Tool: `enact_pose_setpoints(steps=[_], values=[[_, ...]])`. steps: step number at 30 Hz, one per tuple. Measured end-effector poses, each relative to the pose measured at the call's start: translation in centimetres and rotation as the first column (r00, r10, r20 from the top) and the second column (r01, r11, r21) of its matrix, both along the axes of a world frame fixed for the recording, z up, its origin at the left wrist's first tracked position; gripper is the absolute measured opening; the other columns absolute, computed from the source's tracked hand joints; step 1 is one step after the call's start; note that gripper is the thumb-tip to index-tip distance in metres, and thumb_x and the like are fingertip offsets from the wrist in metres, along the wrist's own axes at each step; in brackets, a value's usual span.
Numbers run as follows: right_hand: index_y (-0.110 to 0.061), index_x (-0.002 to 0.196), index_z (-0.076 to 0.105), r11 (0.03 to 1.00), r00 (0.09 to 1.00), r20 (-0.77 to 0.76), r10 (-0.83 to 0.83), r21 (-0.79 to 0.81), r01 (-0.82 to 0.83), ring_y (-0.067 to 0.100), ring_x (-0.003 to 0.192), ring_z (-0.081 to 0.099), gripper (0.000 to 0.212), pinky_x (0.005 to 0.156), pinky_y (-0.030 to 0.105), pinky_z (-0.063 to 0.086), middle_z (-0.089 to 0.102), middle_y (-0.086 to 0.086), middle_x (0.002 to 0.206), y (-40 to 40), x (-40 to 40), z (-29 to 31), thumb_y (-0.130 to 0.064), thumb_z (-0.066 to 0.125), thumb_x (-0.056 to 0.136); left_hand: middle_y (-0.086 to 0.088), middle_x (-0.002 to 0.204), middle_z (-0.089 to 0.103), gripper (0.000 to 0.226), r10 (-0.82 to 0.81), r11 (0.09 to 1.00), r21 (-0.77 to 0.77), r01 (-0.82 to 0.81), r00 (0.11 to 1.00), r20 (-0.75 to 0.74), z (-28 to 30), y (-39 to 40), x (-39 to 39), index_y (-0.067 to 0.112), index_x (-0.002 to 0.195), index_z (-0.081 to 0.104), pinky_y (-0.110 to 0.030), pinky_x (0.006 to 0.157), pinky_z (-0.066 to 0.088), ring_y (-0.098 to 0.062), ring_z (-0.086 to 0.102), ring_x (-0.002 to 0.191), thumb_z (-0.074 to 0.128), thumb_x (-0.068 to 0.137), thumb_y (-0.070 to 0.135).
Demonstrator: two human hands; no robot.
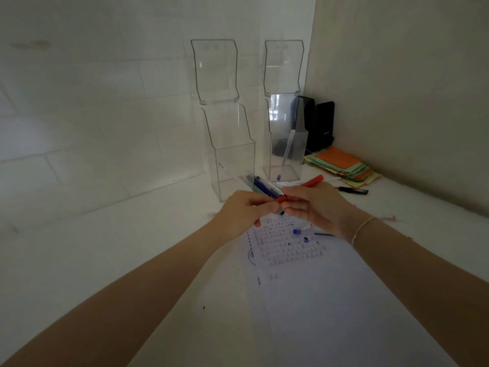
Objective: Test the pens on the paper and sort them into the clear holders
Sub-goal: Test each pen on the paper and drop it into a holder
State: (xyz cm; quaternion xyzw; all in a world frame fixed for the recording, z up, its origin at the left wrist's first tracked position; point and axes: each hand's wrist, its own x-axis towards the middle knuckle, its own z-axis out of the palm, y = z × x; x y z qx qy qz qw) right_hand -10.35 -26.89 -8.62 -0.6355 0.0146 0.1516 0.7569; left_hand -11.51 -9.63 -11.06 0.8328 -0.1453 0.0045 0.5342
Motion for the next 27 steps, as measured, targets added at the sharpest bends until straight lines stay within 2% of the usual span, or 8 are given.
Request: enact_pose_setpoints(steps=[3,5,9,12,16,19,22,27], values=[[0.002,0.086,0.066,0.989,0.989,-0.016,-0.145,-0.036,0.144,0.013,0.047,0.066,0.011,0.047,0.021,0.055,0.070,0.010,0.059,0.8,0.0,-0.5,-0.009,0.067,0.085,-0.001,0.086,0.073,0.020,0.038,0.994,0.103,-0.048,0.995,0.093,-0.8,-0.4,-0.1,0.021,0.101,0.074,-0.031,0.060,0.052,-0.014,0.061,0.064,0.064,0.087,0.030],[-0.001,0.080,0.065,0.980,0.979,-0.045,-0.199,-0.030,0.197,0.012,0.044,0.062,0.011,0.047,0.021,0.055,0.067,0.009,0.057,1.0,-0.2,-0.8,-0.011,0.069,0.084,0.003,0.088,0.073,0.021,0.062,0.970,0.217,-0.106,0.978,0.201,-1.1,-0.7,-0.3,0.027,0.101,0.073,-0.037,0.072,0.054,-0.013,0.065,0.074,0.061,0.087,0.037],[-0.001,0.081,0.064,0.977,0.975,-0.067,-0.211,0.004,0.212,0.015,0.046,0.064,0.012,0.047,0.022,0.054,0.069,0.011,0.062,0.6,-1.1,-0.9,-0.012,0.066,0.086,0.007,0.087,0.068,0.031,0.011,0.899,0.418,-0.126,0.964,0.267,-1.2,-0.6,-0.9,0.029,0.102,0.067,-0.032,0.074,0.049,-0.011,0.060,0.079,0.053,0.087,0.053],[-0.002,0.084,0.061,0.970,0.970,-0.015,-0.242,-0.006,0.241,0.023,0.062,0.072,0.011,0.056,0.030,0.059,0.072,0.016,0.074,-0.5,-2.3,-1.0,-0.010,0.056,0.091,0.010,0.090,0.059,0.032,-0.034,0.846,0.524,-0.099,0.971,0.238,-1.9,0.7,-1.6,0.027,0.109,0.060,-0.026,0.075,0.046,-0.011,0.057,0.084,0.052,0.088,0.050],[-0.002,0.095,0.063,0.995,0.993,0.052,-0.103,-0.009,0.104,0.030,0.085,0.072,0.009,0.073,0.035,0.060,0.072,0.019,0.093,-1.3,-4.8,-1.6,-0.006,0.059,0.088,0.013,0.092,0.055,0.020,-0.131,0.779,0.623,-0.079,0.950,0.283,-3.5,2.2,-2.7,0.032,0.106,0.060,-0.029,0.078,0.048,-0.011,0.056,0.084,0.053,0.090,0.041],[-0.006,0.079,0.058,0.972,0.980,0.183,-0.079,-0.204,0.116,0.021,0.062,0.063,0.014,0.058,0.026,0.054,0.064,0.014,0.071,-0.7,-6.1,-2.6,0.003,0.069,0.077,0.013,0.088,0.053,0.019,-0.146,0.773,0.629,-0.084,0.941,0.305,-4.1,2.5,-3.2,0.035,0.106,0.059,-0.031,0.073,0.049,-0.009,0.052,0.075,0.051,0.090,0.041],[-0.007,0.065,0.049,0.933,0.957,0.280,-0.080,-0.316,0.171,0.014,0.039,0.051,0.025,0.043,0.022,0.045,0.055,0.004,0.046,0.1,-6.7,-4.0,0.003,0.069,0.077,0.015,0.084,0.050,0.021,-0.151,0.766,0.632,-0.121,0.921,0.360,-4.4,2.5,-3.2,0.034,0.106,0.058,-0.028,0.067,0.045,-0.008,0.049,0.071,0.049,0.089,0.042],[0.002,0.067,0.054,0.913,0.930,0.353,-0.105,-0.337,0.230,0.016,0.035,0.055,0.016,0.039,0.025,0.047,0.060,0.004,0.049,1.1,-7.1,-5.3,0.004,0.063,0.080,0.014,0.084,0.047,0.023,-0.170,0.744,0.651,-0.154,0.897,0.407,-4.7,2.5,-3.2,0.031,0.106,0.058,-0.024,0.058,0.034,-0.007,0.046,0.070,0.046,0.091,0.043]])
